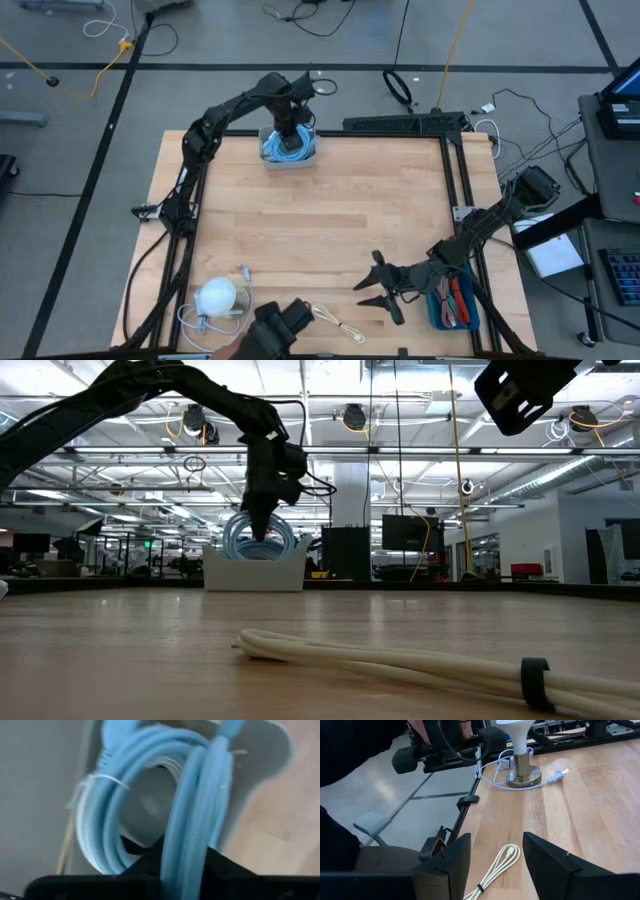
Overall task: Pick & Place USB Port
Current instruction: Put the blue HDMI cable into the gray bin
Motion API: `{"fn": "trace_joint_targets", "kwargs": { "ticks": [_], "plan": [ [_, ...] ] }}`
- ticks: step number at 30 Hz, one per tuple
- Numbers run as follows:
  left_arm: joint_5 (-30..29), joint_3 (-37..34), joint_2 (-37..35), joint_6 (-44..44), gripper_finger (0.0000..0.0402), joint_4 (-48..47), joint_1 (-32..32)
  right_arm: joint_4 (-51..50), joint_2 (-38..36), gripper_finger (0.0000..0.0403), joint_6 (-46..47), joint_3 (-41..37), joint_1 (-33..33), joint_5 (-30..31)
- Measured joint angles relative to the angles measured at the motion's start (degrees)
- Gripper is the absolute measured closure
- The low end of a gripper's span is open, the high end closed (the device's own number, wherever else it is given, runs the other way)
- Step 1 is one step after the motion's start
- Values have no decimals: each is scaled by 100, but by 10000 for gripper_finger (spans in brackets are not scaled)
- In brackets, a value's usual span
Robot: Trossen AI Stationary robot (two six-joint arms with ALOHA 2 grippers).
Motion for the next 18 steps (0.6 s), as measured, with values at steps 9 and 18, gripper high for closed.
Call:
{"fn": "trace_joint_targets", "kwargs": {
  "ticks": [9, 18],
  "plan": [
    [-338, -2, 7, -301, 252, -122, -34, 2, 0, 232, 60, 0, 0, -4],
    [-938, -4, -514, -439, 176, -136, -125, 2, 0, 232, 47, 0, 0, -7]
  ]
}}
